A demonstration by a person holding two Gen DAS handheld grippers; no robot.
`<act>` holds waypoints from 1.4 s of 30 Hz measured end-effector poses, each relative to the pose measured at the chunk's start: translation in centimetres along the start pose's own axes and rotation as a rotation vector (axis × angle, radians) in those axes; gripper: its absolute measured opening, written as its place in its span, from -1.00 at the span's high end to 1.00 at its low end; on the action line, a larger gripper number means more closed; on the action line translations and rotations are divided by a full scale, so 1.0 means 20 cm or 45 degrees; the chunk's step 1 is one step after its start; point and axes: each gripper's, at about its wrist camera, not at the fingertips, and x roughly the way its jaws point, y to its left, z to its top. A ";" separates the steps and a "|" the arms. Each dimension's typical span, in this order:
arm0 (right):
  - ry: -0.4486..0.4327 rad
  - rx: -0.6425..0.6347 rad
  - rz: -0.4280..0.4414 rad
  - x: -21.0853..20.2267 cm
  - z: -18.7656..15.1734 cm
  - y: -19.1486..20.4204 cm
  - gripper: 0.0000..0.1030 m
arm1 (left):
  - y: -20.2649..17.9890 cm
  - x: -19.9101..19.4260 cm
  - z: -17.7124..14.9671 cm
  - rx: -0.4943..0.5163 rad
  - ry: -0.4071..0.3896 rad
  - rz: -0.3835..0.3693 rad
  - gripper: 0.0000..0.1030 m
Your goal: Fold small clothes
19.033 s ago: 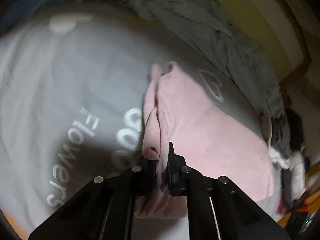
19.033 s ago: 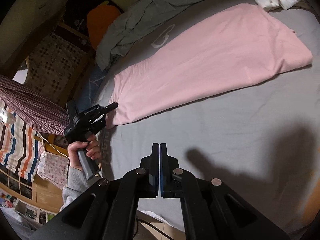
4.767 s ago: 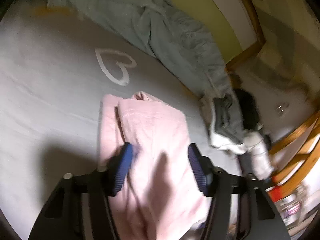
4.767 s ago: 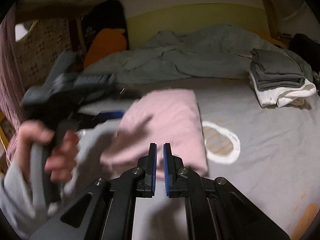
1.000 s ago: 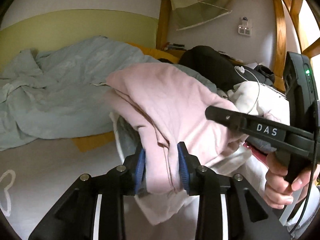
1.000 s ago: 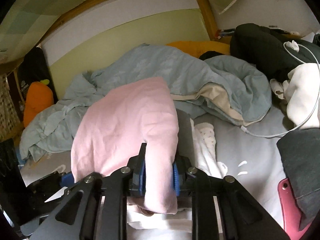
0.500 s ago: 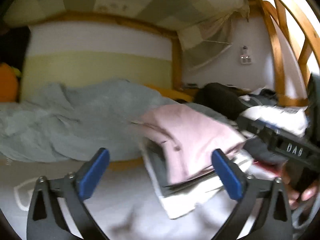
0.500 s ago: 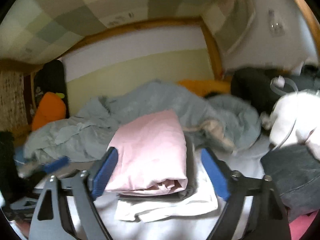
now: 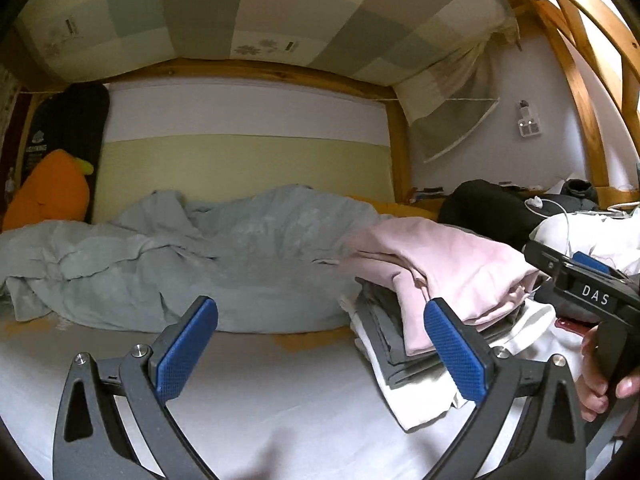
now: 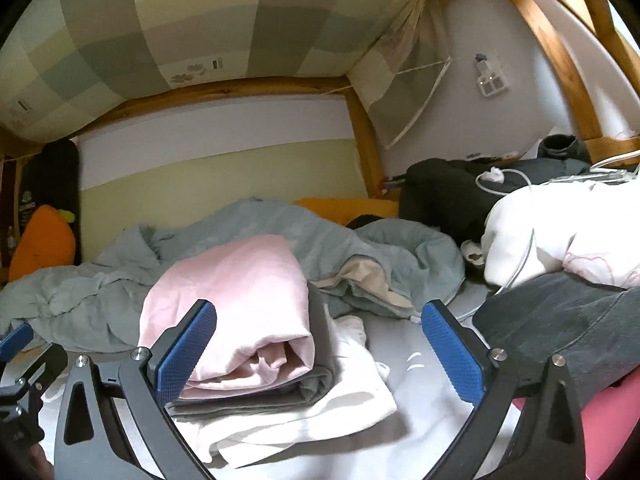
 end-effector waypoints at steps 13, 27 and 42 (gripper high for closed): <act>-0.010 -0.111 -0.032 -0.02 -0.01 0.08 -0.99 | -0.04 0.01 -0.01 0.024 0.035 0.007 -0.99; -0.054 -0.207 -0.028 -0.04 -0.02 0.15 -0.99 | -0.07 -0.04 0.00 0.062 -0.026 0.023 -0.99; -0.127 -0.200 -0.018 -0.10 -0.02 0.15 -0.99 | -0.04 -0.02 0.00 0.030 0.021 0.016 -0.99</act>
